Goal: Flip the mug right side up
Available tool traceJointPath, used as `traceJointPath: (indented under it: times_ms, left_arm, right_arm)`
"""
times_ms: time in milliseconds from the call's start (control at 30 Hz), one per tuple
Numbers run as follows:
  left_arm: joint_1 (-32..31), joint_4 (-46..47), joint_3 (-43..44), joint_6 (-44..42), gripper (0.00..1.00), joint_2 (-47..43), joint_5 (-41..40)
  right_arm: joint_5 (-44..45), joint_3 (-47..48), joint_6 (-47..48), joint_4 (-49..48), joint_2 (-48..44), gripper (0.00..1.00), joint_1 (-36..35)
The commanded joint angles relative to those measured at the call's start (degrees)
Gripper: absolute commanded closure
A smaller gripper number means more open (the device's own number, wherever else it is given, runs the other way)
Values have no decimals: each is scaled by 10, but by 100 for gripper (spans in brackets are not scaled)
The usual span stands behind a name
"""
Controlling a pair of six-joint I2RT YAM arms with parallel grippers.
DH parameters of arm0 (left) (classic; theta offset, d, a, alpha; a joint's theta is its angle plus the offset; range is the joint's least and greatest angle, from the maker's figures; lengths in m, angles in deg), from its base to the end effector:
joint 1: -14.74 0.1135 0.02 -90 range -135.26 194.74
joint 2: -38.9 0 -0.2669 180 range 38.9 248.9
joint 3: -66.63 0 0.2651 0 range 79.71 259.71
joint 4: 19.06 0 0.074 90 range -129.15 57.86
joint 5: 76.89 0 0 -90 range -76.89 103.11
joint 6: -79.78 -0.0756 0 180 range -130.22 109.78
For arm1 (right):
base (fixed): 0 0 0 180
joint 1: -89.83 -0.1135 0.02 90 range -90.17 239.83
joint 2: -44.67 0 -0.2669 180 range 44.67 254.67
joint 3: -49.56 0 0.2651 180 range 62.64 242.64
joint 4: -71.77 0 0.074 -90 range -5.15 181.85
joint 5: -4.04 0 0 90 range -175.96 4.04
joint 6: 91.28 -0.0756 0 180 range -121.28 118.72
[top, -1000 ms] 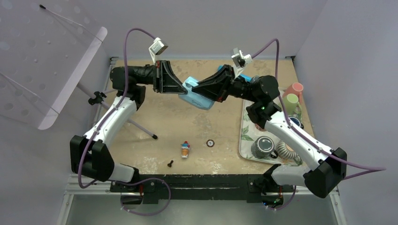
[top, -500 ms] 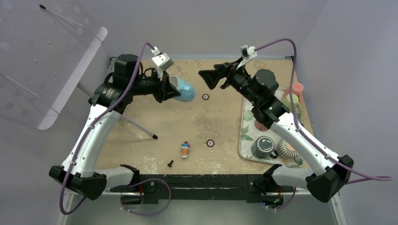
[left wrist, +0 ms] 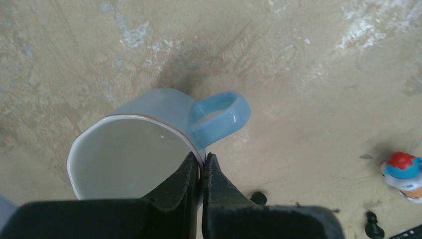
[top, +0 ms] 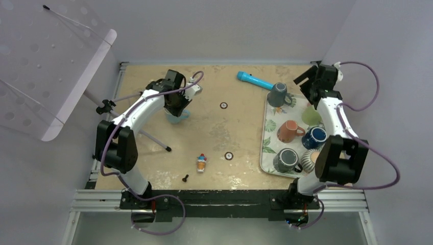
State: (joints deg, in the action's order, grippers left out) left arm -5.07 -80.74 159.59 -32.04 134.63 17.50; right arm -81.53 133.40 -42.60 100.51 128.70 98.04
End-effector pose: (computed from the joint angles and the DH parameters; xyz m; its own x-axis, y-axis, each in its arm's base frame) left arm 0.3517 -0.1328 0.2315 -0.6509 0.6284 -0.4261 0.6580 0.7468 0.0962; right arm 0.3833 -0.0612 0.3058 -0.2214 0.6971 -0.6820 0.4733 0.6883 0.5498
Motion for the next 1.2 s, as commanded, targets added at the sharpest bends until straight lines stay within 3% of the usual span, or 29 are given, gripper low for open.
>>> traceJointPath:
  times_ms: [0, 200, 467, 600, 833, 900, 933, 967, 1167]
  left_arm:
    - [13, 101, 1, -32, 100, 11, -31]
    - [42, 105, -2, -36, 100, 46, 23]
    - [73, 90, -5, -38, 61, 32, 90]
    - [72, 60, 9, -36, 54, 12, 100]
    - [70, 4, 28, -33, 50, -26, 138]
    - [68, -2, 29, -32, 50, -35, 147]
    - [67, -5, 29, -32, 50, -38, 149]
    - [65, -9, 31, -32, 50, -40, 149]
    - [64, -55, 52, -33, 50, -54, 191]
  right_arm:
    - [-42, 35, -89, 39, 65, 13, 15]
    - [-84, 11, -214, -9, 122, 12, 40]
    - [-114, 38, -283, -23, 207, 17, 40]
    - [-152, 49, -291, -32, 249, 22, 41]
    - [-140, 64, -284, -34, 276, 54, 41]
    - [-147, 61, -275, -45, 277, 74, 40]
    - [-155, 58, -270, -55, 276, 93, 40]
    - [-166, 54, -265, -65, 275, 100, 41]
    - [-205, 45, -211, -104, 257, 100, 37]
